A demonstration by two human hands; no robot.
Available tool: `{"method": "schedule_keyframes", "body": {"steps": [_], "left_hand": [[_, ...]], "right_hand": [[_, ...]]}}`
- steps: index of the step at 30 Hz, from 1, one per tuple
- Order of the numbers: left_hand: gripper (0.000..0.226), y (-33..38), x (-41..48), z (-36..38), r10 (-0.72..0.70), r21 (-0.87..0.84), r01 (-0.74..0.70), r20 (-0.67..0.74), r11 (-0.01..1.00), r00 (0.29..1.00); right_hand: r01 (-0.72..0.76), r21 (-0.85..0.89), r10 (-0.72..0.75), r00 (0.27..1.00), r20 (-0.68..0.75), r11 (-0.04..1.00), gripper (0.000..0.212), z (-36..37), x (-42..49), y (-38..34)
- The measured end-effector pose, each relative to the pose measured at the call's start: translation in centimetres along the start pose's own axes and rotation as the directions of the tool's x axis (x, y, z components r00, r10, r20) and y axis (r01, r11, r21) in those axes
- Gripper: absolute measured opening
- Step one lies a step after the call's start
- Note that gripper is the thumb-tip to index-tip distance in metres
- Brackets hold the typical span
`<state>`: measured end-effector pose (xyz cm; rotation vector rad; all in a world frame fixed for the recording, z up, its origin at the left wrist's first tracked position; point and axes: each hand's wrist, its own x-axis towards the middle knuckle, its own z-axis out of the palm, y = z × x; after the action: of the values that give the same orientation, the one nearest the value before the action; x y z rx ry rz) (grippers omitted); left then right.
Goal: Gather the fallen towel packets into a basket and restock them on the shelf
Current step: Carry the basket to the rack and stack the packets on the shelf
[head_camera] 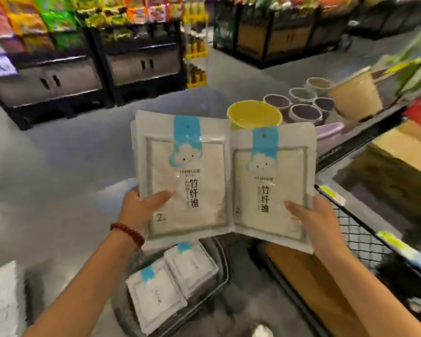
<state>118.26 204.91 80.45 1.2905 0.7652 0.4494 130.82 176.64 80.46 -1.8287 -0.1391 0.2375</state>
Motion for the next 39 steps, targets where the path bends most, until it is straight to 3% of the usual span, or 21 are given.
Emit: {"method": "schedule_keyframes", "body": {"steps": [5,13,16,20,24,29,33,39], "left_hand": [[0.016,4.4,-0.2,10.2,0.064,0.081,-0.095,0.319,0.992,0.946],[0.027,5.8,-0.3,33.6,-0.008,0.008,0.003,0.681,1.000,0.732],[0.024,5.5,-0.1,41.6,0.023,-0.015,-0.018,0.722,1.000,0.692],[0.034,5.5,0.6,50.1,0.061,-0.041,-0.046,0.748,0.998,0.661],[0.039,5.1,1.6,56.9,-0.013,0.001,0.021,0.801,1.000,0.599],[0.038,4.2,3.8,64.2,-0.005,0.025,-0.028,0.828,0.999,0.561],[0.021,4.0,6.2,70.0,-0.001,0.035,-0.059,0.868,0.998,0.496],[0.015,3.7,10.5,79.8,-0.041,0.073,-0.075,0.929,0.995,0.367]], "right_hand": [[0.063,0.084,-0.035,0.953,-0.302,0.994,0.022,-9.9,-2.0,-1.8],[0.028,0.042,0.007,0.738,-0.674,0.999,0.012,-26.1,0.1,-0.1],[0.098,0.051,-0.026,0.656,-0.754,0.994,0.014,-31.3,1.7,0.5],[0.119,0.052,-0.033,0.621,-0.783,0.992,0.015,-37.2,4.0,0.9],[0.084,0.035,-0.015,0.531,-0.847,0.996,0.016,-41.0,6.6,1.7],[0.034,0.079,0.054,0.473,-0.879,0.996,0.022,-43.3,9.8,2.8],[0.010,0.090,0.079,0.392,-0.917,0.996,0.027,-44.2,12.7,3.0],[-0.045,0.107,0.114,0.237,-0.965,0.993,0.013,-44.1,18.8,3.0]]}}
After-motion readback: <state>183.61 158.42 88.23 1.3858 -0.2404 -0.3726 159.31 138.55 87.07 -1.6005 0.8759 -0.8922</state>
